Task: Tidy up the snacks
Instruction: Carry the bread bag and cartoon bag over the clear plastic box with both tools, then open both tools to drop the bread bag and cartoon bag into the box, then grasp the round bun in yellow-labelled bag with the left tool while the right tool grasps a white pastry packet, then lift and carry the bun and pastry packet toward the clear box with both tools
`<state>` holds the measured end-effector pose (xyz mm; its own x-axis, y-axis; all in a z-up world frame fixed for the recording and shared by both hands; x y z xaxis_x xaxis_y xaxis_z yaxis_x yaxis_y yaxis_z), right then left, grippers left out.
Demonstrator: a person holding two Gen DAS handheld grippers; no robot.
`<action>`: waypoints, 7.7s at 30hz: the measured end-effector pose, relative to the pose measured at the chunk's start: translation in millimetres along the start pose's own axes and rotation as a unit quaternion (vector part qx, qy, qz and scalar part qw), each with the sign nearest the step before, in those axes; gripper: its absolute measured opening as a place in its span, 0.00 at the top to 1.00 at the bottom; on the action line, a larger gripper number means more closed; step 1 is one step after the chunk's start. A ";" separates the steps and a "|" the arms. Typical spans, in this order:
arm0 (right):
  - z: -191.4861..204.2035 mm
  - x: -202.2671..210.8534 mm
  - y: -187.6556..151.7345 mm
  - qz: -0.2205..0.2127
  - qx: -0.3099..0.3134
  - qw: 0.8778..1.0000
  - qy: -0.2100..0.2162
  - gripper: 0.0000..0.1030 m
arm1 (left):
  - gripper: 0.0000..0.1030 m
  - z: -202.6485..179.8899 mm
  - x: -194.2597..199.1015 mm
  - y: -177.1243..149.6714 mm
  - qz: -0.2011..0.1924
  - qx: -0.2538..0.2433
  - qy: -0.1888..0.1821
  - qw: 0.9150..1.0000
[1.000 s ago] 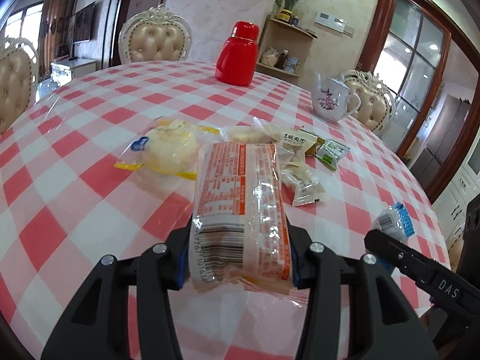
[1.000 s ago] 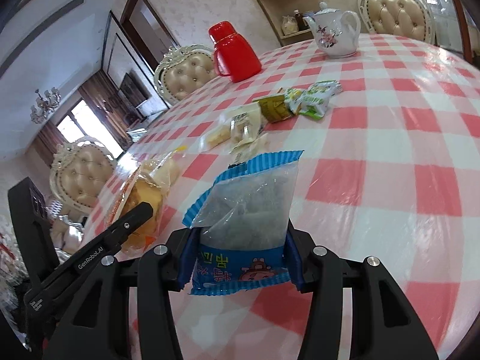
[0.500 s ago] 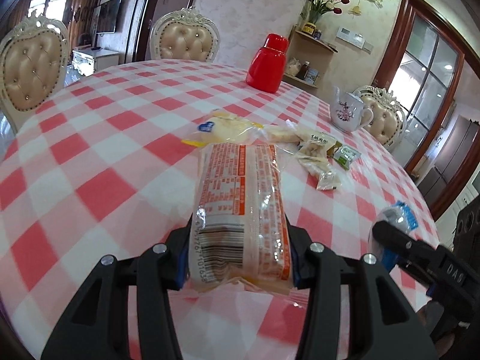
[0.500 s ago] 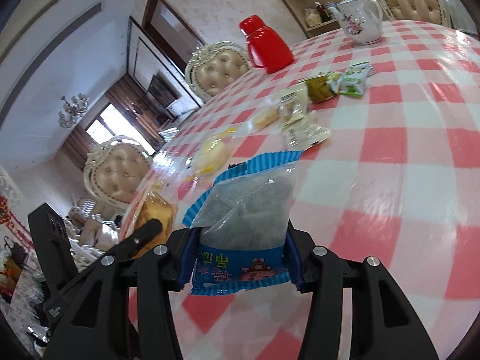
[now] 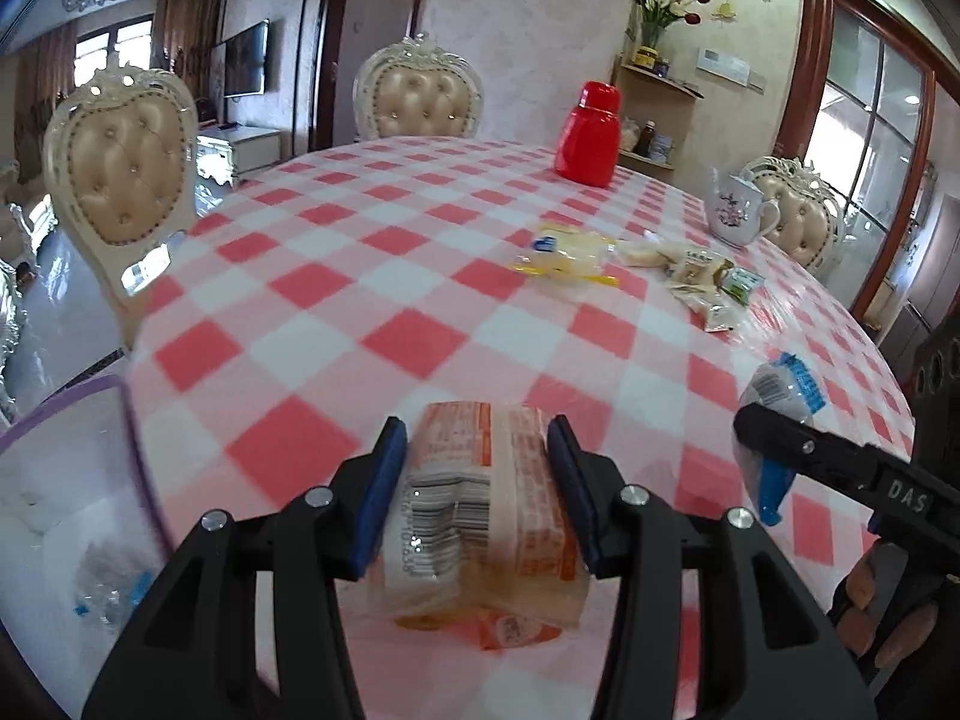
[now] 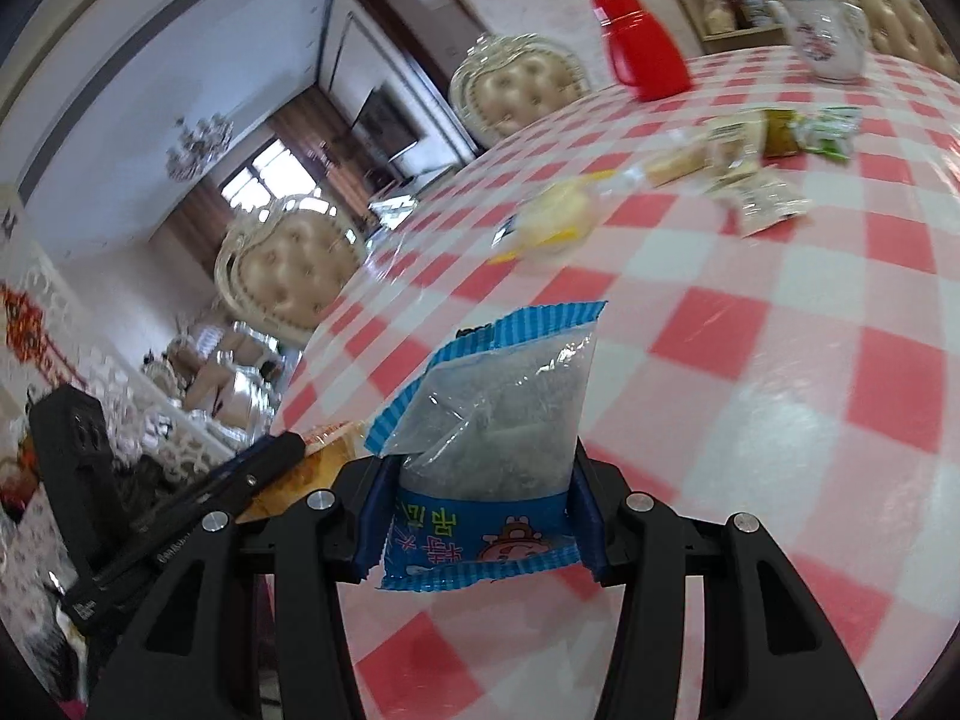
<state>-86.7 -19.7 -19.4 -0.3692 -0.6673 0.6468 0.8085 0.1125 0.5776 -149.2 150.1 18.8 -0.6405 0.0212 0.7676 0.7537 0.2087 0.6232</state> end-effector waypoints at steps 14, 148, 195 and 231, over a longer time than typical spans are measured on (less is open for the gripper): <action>6.7 -11.1 -3.5 0.013 -0.004 1.000 -0.008 0.53 | 0.40 23.7 -43.8 -19.5 0.074 -0.011 0.026 0.997; -215.1 60.8 115.4 -0.086 -0.147 0.960 -0.222 0.59 | 0.37 -216.8 -179.4 114.3 0.077 -0.122 -0.096 0.985; -126.0 39.2 39.2 -0.065 -0.113 0.982 -0.133 0.59 | 0.37 -124.6 -100.7 34.7 0.066 -0.016 -0.092 0.993; 79.2 -58.6 -19.4 0.056 0.073 0.995 -0.028 0.59 | 0.37 89.5 46.0 -19.7 -0.009 0.039 0.032 0.999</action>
<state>-117.1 75.5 -29.0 -0.3088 -0.6034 0.7353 0.7722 0.2922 0.5641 -206.6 234.5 28.4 -0.6418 -0.0444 0.7656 0.7266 0.2840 0.6256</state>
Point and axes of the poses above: each gripper's, at about its wrist camera, not at the fingertips, and x roughly against the way its jaws point, z to its left, y to its top, the point moved 6 cm from there along -x, roughly the way its jaws point, and after that the axes turned 12 degrees about z, right-handed, at the moved point
